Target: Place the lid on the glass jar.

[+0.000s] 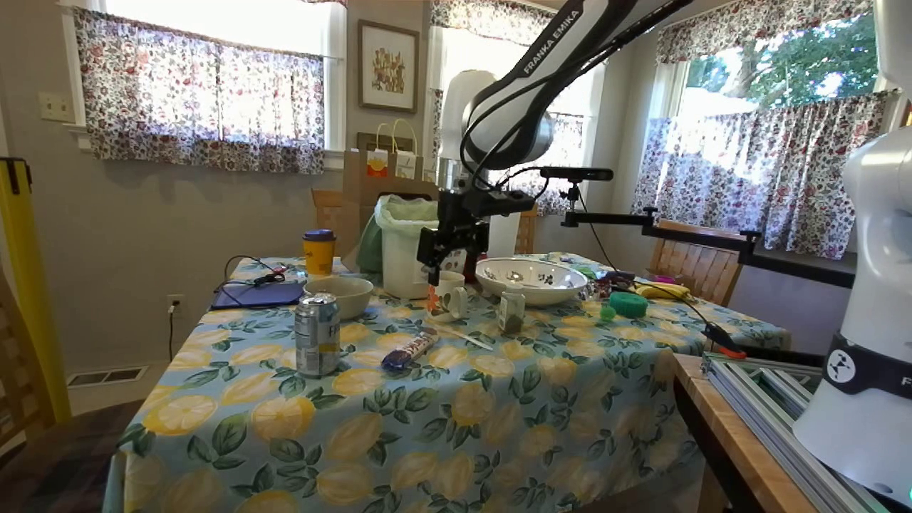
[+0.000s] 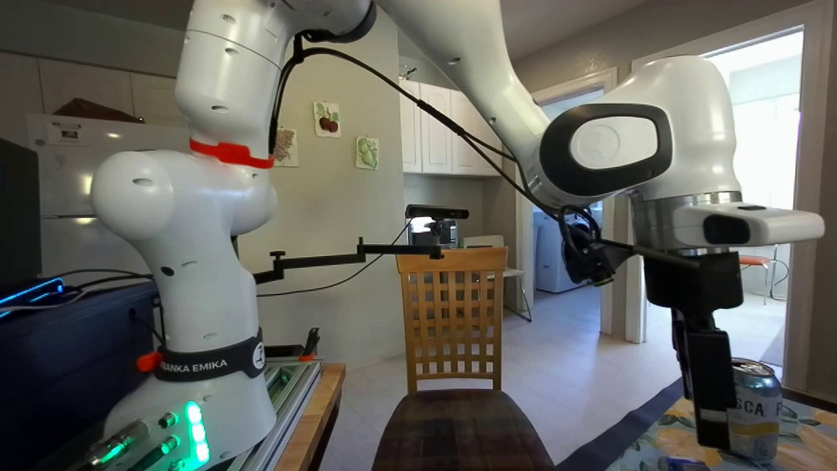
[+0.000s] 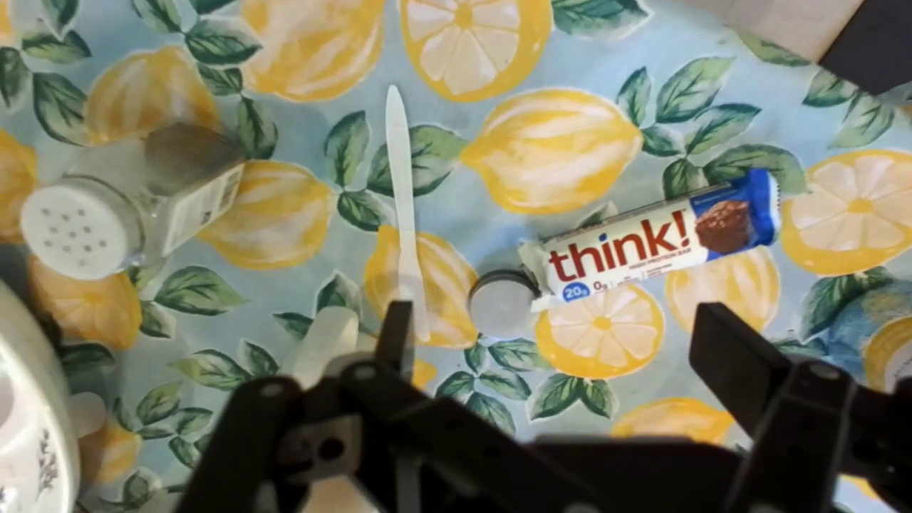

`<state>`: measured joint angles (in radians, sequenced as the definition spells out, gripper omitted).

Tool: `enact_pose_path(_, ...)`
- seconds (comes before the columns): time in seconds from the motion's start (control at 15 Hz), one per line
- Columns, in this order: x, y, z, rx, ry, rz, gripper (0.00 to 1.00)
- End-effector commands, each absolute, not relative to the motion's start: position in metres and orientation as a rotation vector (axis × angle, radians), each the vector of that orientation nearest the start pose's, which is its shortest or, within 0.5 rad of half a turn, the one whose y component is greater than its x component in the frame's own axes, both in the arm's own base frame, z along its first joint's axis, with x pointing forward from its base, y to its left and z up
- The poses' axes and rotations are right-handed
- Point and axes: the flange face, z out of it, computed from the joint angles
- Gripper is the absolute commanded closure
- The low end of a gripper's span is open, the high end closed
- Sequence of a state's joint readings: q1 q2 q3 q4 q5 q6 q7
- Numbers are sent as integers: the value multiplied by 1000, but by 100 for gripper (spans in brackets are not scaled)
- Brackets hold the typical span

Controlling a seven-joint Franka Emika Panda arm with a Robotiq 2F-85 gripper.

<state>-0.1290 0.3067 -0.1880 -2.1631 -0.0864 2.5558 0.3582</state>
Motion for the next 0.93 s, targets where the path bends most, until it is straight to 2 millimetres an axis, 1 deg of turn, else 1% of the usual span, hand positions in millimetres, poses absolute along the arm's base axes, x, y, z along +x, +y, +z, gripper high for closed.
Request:
enact_pose_path(0.0,567,-197,250,-3090,1071,-137,0)
enact_pose_path(0.2,572,-205,242,-3080,1131,-122,0)
enact_pose_path(0.4,575,-206,236,-3072,1147,-105,0)
enact_pose_path(0.47,575,-204,237,-3055,1158,-84,0)
enact_pose_path(0.53,573,-200,244,-3044,1161,-83,0)
enact_pose_path(0.6,567,-203,237,-3072,1124,-102,0)
enact_pose_path(0.87,570,-200,239,-3067,1129,-91,0)
